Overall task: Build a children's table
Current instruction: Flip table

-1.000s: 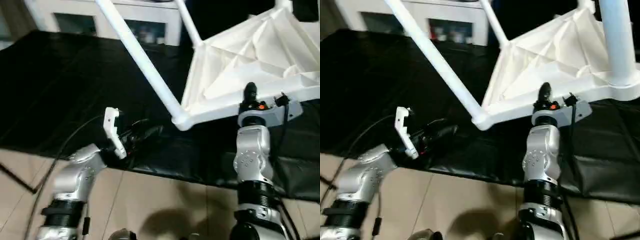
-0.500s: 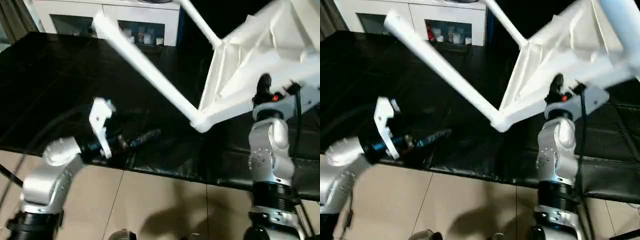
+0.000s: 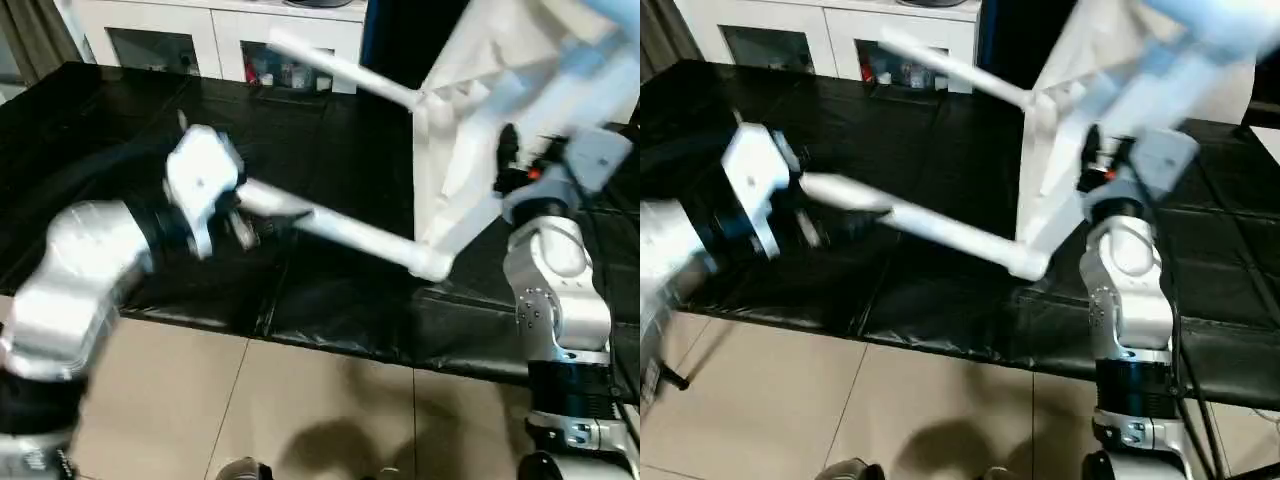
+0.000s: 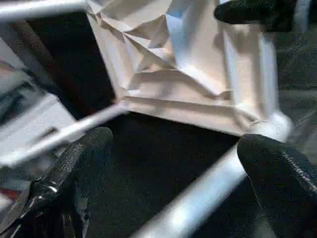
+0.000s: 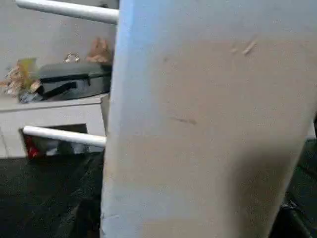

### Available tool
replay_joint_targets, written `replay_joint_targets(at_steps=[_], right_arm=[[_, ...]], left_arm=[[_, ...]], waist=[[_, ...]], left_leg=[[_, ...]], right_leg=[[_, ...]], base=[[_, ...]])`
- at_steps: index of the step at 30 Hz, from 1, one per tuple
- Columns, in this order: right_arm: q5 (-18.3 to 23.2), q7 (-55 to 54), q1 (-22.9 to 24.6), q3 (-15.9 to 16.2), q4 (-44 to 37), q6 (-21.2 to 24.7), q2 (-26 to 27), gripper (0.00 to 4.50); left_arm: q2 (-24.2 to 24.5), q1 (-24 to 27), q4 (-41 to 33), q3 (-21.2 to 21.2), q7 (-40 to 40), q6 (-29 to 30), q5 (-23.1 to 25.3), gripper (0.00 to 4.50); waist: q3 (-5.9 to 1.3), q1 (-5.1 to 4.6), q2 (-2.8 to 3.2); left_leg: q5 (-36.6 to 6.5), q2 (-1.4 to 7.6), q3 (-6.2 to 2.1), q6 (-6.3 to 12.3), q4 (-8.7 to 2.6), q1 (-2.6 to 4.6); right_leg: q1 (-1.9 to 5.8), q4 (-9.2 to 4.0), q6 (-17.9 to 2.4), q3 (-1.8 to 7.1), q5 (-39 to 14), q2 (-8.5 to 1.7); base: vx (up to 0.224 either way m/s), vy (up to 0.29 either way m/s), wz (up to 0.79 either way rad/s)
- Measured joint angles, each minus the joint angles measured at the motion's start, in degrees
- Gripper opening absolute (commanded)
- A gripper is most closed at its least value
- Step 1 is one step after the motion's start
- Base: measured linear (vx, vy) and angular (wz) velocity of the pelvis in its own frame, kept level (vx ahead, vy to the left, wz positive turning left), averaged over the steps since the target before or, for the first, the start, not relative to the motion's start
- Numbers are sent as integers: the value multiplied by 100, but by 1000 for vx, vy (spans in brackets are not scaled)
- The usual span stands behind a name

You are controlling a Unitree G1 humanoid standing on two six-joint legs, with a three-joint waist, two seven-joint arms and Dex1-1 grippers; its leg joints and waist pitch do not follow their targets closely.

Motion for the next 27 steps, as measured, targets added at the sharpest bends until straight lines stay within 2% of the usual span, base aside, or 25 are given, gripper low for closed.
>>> replay_joint_targets(at_steps=[9,14,17,18,19,21,23,27], right_arm=[[-448,117,0,386,-169,223,-151,198],[-564,99,0,442,-185,263,-157,197],[-672,135,-2,552,-185,266,-158,197],[-688,166,-2,593,-185,269,-158,231],[-709,186,-5,619,-185,272,-158,231],[-746,214,-6,616,-184,298,-158,266],[-743,280,-4,625,-166,345,-139,275],[-764,328,31,679,-164,472,-138,306]], left_arm=[[322,-729,60,-33,6,-507,497,450],[347,-1082,435,-83,21,-899,772,450],[366,-1439,697,-154,72,-1311,991,450],[396,-1537,732,-163,96,-1438,1053,450],[423,-1620,764,-171,119,-1546,1104,450],[441,-1747,862,-194,180,-1746,1220,450],[471,-1982,1096,-226,282,-1910,1445,450],[506,-2196,1398,-250,552,-2326,1830,450]], waist=[[3,33,-30],[6,45,-53],[5,44,-86],[2,39,-93],[1,35,-97],[4,39,-105],[8,31,-127],[8,7,-127]], left_leg=[[0,-2,5,0,15,-3],[1,0,6,-1,18,-3],[2,1,6,-2,20,-3],[2,2,6,-3,21,-2],[2,1,6,-2,21,-1],[2,0,7,-2,26,0],[5,2,6,-8,31,2],[10,2,6,-15,36,6]], right_leg=[[4,4,8,0,6,-8],[4,10,8,-1,6,-9],[0,19,8,-2,6,-10],[0,20,8,-2,5,-9],[1,20,8,-1,5,-10],[1,26,9,0,5,-12],[-1,40,9,-1,5,-12],[-5,56,7,2,6,-13]], base=[[0,0,0],[0,0,0],[0,0,0],[0,0,0],[0,0,0],[0,0,0],[0,0,0],[0,0,0]])
